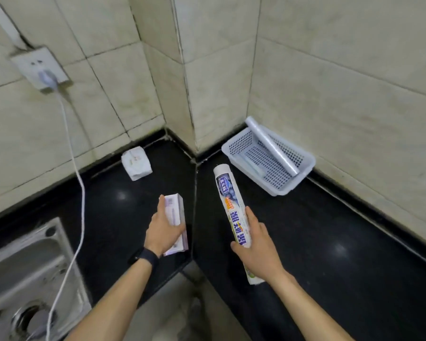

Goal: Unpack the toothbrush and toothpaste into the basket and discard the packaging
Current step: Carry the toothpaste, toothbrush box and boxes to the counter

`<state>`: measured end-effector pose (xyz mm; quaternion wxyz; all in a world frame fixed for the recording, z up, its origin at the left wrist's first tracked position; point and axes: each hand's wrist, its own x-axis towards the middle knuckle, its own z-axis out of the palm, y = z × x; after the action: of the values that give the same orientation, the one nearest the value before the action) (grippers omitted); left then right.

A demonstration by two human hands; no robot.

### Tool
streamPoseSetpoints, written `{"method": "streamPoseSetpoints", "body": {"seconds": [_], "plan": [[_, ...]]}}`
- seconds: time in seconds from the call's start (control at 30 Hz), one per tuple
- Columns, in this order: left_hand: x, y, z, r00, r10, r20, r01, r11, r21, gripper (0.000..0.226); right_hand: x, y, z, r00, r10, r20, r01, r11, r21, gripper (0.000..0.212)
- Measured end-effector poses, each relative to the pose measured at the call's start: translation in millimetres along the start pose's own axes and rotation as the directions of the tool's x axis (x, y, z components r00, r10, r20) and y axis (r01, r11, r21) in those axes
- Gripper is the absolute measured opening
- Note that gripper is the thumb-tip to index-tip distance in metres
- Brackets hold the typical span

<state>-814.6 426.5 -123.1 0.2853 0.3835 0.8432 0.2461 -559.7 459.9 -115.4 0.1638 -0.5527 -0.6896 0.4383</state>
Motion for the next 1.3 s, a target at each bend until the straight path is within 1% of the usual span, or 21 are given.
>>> {"method": "streamPoseSetpoints", "body": {"seconds": [0.13, 0.23, 0.33, 0.43, 0.57, 0.73, 0.97, 1.07, 1.2, 1.27, 1.3], "plan": [[69.9, -14.9, -21.5, 0.995, -0.010, 0.095, 0.006, 0.999, 0.039, 0.106, 57.8, -30.9, 45.4, 0.999, 0.044, -0.014, -0.045, 0.996, -0.083, 0.096], [121.6, -18.0, -26.1, 0.986, 0.005, 0.170, -0.015, 0.998, 0.058, 0.108, 100.4, -41.9, 78.8, 0.995, 0.093, -0.029, -0.096, 0.987, -0.126, 0.096], [165.1, -16.8, -19.8, 0.971, 0.009, 0.237, -0.029, 0.996, 0.081, 0.110, 137.9, -44.4, 105.9, 0.986, 0.150, -0.069, -0.161, 0.968, -0.194, 0.097], [201.7, -12.9, -6.8, 0.959, 0.038, 0.280, -0.063, 0.995, 0.082, 0.110, 166.9, -45.2, 127.9, 0.975, 0.198, -0.106, -0.218, 0.944, -0.247, 0.094], [237.8, -8.6, 10.7, 0.946, 0.065, 0.317, -0.092, 0.993, 0.070, 0.107, 194.1, -42.8, 151.3, 0.956, 0.251, -0.151, -0.282, 0.929, -0.241, 0.093], [248.4, -9.8, 22.0, 0.945, 0.082, 0.318, -0.126, 0.985, 0.122, 0.105, 197.1, -36.8, 169.8, 0.931, 0.330, -0.157, -0.362, 0.894, -0.265, 0.093], [243.8, -8.3, 31.1, 0.931, 0.105, 0.350, -0.158, 0.979, 0.126, 0.107, 197.1, -34.5, 169.2, 0.915, 0.365, -0.170, -0.398, 0.883, -0.249, 0.093], [244.0, -9.5, 34.7, 0.932, 0.116, 0.343, -0.180, 0.970, 0.162, 0.109, 196.3, -33.1, 167.3, 0.915, 0.363, -0.178, -0.399, 0.880, -0.257, 0.095], [243.4, -9.8, 29.4, 0.916, 0.104, 0.387, -0.176, 0.972, 0.153, 0.107, 192.9, -33.6, 160.1, 0.923, 0.354, -0.152, -0.385, 0.870, -0.310, 0.106], [239.2, -6.6, 24.5, 0.907, 0.096, 0.411, -0.197, 0.957, 0.213, 0.103, 184.1, -35.8, 150.8, 0.927, 0.334, -0.169, -0.370, 0.883, -0.288, 0.105], [235.1, -4.4, 22.4, 0.908, 0.109, 0.404, -0.230, 0.937, 0.264, 0.101, 176.6, -36.1, 144.0, 0.928, 0.320, -0.189, -0.361, 0.896, -0.260, 0.101]]}}
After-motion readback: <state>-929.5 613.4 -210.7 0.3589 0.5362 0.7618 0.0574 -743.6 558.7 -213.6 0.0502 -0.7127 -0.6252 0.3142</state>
